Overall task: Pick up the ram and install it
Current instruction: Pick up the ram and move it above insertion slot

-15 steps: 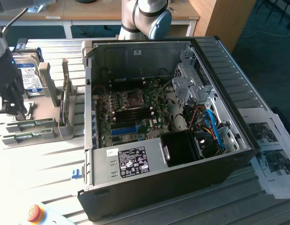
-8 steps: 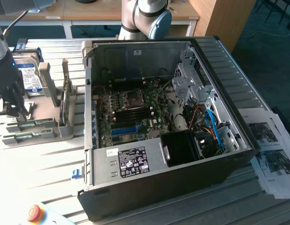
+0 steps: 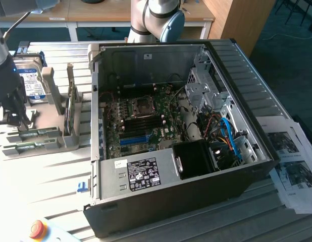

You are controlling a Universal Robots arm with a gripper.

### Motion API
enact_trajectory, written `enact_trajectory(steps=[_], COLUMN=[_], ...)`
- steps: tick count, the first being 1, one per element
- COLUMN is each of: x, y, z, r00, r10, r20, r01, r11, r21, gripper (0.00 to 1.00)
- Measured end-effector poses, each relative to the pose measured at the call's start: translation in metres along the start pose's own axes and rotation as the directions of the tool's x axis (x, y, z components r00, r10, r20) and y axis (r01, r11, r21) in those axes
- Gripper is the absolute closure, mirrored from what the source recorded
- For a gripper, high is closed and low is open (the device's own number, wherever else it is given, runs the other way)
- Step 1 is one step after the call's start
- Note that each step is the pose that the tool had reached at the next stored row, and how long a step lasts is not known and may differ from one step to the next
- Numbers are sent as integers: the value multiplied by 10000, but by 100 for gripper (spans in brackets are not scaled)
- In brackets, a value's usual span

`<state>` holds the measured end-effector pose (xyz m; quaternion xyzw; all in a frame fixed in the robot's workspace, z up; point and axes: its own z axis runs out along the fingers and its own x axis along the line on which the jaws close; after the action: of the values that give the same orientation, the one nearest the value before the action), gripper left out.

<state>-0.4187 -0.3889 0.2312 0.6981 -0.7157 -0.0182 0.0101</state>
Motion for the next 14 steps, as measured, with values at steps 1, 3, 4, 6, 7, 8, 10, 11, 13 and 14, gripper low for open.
enact_trajectory(steps=[1, 3, 4, 6, 7, 8, 10, 11, 13, 14], x=[8, 25, 36, 63, 77, 92, 121, 188, 211, 211], y=[0, -1, -1, -2, -2, -2, -3, -5, -6, -7], z=[1, -1, -1, -1, -1, -1, -2, -2, 23, 36], r00=[10000, 10000, 10000, 10000, 10000, 10000, 10000, 10000, 10000, 10000], r10=[0, -1, 0, 3, 6, 8, 10, 16, 17, 17], r20=[0, 0, 0, 0, 1, 1, 0, 0, 1, 1], r01=[0, 1, 0, -3, -6, -8, -10, -16, -17, -17], r11=[10000, 10000, 10000, 10000, 10000, 10000, 10000, 10000, 10000, 10000], r21=[1, -1, 0, 0, 0, -1, -2, -6, -7, -7], gripper=[75, 75, 75, 75, 75, 75, 75, 75, 75, 75])
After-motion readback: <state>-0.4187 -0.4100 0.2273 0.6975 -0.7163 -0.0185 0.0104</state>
